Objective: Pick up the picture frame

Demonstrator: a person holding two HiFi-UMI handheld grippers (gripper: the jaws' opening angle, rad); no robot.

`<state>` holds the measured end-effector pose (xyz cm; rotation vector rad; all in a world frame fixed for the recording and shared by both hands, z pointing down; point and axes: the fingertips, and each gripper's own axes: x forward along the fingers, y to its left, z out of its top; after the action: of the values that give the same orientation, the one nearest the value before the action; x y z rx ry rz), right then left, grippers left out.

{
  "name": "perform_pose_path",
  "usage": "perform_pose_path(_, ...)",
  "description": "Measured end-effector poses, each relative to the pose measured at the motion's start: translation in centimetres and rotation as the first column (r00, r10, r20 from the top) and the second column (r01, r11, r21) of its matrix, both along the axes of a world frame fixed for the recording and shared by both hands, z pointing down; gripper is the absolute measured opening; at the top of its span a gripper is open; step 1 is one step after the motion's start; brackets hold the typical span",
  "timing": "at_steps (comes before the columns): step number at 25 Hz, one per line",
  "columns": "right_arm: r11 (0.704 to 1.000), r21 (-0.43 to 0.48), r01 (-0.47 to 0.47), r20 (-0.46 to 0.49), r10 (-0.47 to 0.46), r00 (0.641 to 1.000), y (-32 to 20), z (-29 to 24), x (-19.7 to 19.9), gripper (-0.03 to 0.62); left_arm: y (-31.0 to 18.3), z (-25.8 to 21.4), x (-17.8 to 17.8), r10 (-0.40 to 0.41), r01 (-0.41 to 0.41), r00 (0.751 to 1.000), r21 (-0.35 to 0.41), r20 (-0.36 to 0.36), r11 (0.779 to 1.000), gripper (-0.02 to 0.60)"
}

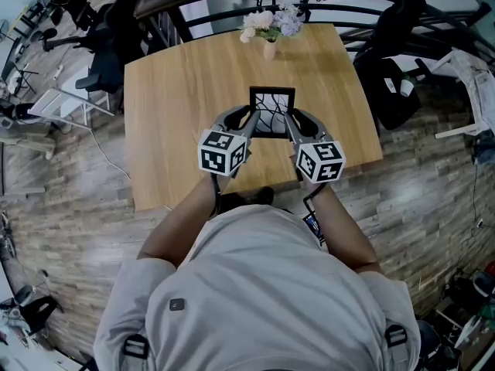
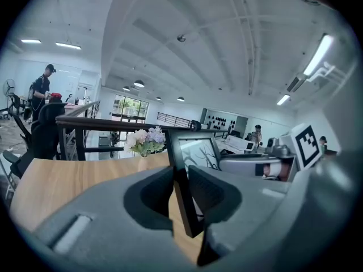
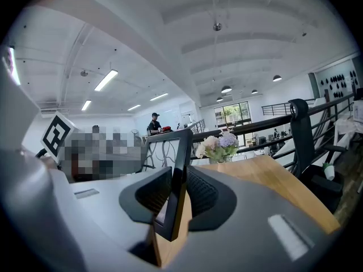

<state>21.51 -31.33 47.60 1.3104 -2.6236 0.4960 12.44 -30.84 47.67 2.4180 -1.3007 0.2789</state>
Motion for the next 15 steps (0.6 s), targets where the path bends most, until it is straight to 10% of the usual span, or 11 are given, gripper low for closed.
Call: perform_pose_path(15,0.999,0.024,-0.026,0.03,0.026,0.999,5.3,-2.6,-7.4,0.089,5.2,-3.0,-7.5,0.015,-0.014,1.0,0.035,-0.018,0.999,0.083)
